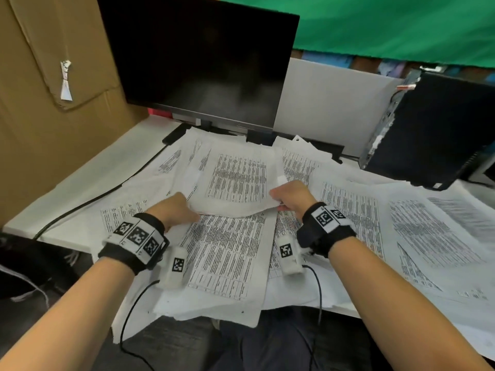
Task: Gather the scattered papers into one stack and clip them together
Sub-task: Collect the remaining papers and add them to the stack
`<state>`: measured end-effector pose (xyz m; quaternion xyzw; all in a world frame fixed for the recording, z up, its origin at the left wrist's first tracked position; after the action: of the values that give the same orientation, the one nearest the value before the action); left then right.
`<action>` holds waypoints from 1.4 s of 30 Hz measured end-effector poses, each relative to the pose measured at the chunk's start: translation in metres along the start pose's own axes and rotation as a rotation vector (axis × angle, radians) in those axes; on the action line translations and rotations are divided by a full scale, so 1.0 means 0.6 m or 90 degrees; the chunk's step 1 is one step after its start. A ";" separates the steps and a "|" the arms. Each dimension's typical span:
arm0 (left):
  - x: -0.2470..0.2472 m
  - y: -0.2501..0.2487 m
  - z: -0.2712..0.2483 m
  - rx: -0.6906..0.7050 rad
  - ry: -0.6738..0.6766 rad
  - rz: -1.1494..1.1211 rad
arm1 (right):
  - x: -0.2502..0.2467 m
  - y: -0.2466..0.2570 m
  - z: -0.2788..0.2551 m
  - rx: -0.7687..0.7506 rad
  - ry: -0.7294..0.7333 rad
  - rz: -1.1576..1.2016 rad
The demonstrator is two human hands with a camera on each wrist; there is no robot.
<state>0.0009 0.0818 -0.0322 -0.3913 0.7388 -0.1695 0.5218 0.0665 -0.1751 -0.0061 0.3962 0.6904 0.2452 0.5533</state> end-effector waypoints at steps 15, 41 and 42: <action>-0.009 0.035 0.058 -0.077 -0.029 -0.371 | -0.029 -0.052 -0.096 -0.068 0.437 -0.194; -0.090 0.018 0.029 -0.045 -0.140 0.021 | -0.008 -0.100 0.006 0.108 0.025 0.324; -0.087 0.029 0.034 -0.070 -0.131 0.046 | -0.005 -0.107 0.009 0.099 0.039 0.296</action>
<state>0.0204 0.1356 -0.0184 -0.4075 0.7031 -0.0688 0.5787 0.0545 -0.2143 -0.0556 0.5780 0.6142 0.3240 0.4285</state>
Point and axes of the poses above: each hand's wrist, its own z-axis towards the middle knuckle, its own x-axis out of the palm, y = z × x, the point moved 3 cm from there along z, towards the middle knuckle, and after that the axes turned 5 degrees about -z, right-handed, at the moved point
